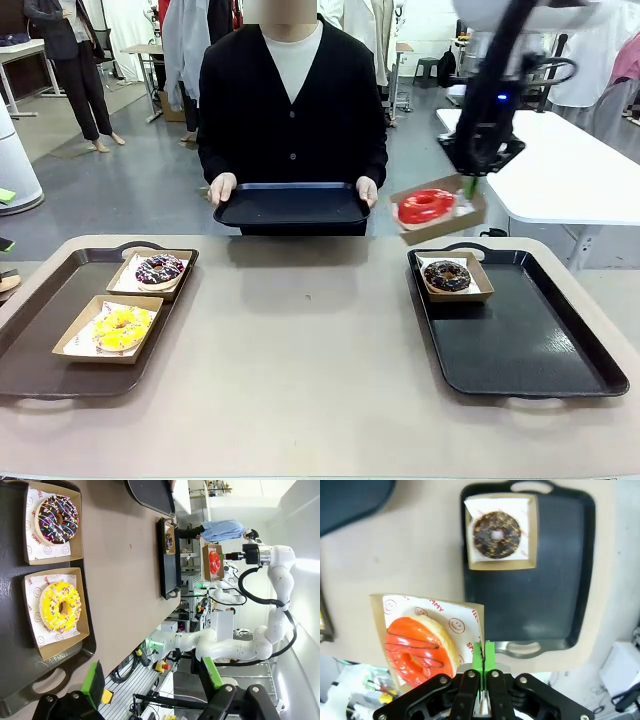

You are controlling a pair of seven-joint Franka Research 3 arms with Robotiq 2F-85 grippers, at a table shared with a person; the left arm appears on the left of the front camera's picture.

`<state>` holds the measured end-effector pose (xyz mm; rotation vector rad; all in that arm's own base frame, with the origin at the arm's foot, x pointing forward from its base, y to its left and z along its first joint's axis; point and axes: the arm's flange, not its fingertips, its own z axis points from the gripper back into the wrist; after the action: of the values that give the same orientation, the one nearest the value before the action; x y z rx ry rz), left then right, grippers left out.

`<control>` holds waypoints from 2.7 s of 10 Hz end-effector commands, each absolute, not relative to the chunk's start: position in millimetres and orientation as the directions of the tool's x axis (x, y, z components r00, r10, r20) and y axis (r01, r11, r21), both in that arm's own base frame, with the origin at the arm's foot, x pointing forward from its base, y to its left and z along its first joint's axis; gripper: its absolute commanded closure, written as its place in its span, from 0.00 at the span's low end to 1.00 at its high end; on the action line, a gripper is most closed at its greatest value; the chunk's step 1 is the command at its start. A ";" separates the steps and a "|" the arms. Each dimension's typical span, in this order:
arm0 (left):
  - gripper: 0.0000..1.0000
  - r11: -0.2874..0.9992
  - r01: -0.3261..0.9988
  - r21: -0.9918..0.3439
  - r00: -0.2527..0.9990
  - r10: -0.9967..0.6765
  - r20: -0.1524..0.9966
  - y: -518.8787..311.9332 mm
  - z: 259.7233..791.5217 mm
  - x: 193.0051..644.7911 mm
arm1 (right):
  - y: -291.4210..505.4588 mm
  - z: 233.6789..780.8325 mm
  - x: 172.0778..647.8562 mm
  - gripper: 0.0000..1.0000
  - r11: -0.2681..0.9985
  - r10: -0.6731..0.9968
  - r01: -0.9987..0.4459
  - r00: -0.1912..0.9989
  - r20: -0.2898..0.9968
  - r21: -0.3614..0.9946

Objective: Individually package the donuts and arrange them on the tray.
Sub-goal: Place the picked Paper togo box on the Handle tray.

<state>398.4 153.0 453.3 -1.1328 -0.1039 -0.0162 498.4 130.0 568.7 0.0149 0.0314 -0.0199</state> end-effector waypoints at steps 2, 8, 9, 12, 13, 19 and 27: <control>0.00 0.416 0.078 -0.906 0.994 0.035 0.101 154.2 456.5 396.0 | 68.4 554.7 494.6 0.99 0.998 0.044 -0.045 0.998 0.033 0.034; 0.00 0.416 0.078 -0.906 0.994 0.035 0.101 154.2 456.5 396.0 | -0.2 479.6 484.4 0.99 0.998 -0.025 0.023 0.998 0.049 0.056; 0.00 0.416 0.078 -0.906 0.994 0.035 0.101 154.2 456.5 396.0 | -4.0 465.4 480.1 0.99 0.997 -0.029 0.025 0.998 0.056 0.078; 0.00 0.416 0.078 -0.906 0.994 0.035 0.101 154.2 456.5 396.0 | -8.8 433.6 475.7 0.99 0.993 -0.015 0.011 0.999 0.033 0.117; 0.00 0.416 0.078 -0.906 0.994 0.035 0.101 154.2 456.5 396.0 | -7.4 431.8 475.7 0.99 0.994 -0.024 0.021 0.999 0.028 0.104; 0.00 0.416 0.078 -0.906 0.994 0.035 0.101 154.2 456.5 396.0 | -5.6 431.5 477.5 0.99 0.995 -0.033 0.032 0.999 0.007 0.090; 0.00 0.416 0.078 -0.906 0.994 0.035 0.101 154.2 456.5 396.0 | -39.2 411.8 445.2 0.99 0.995 -0.057 0.050 0.995 0.080 0.087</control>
<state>398.3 153.0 453.4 -1.1332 -0.1036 -0.0165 453.1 -34.5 422.2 0.0931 -0.0361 -0.0642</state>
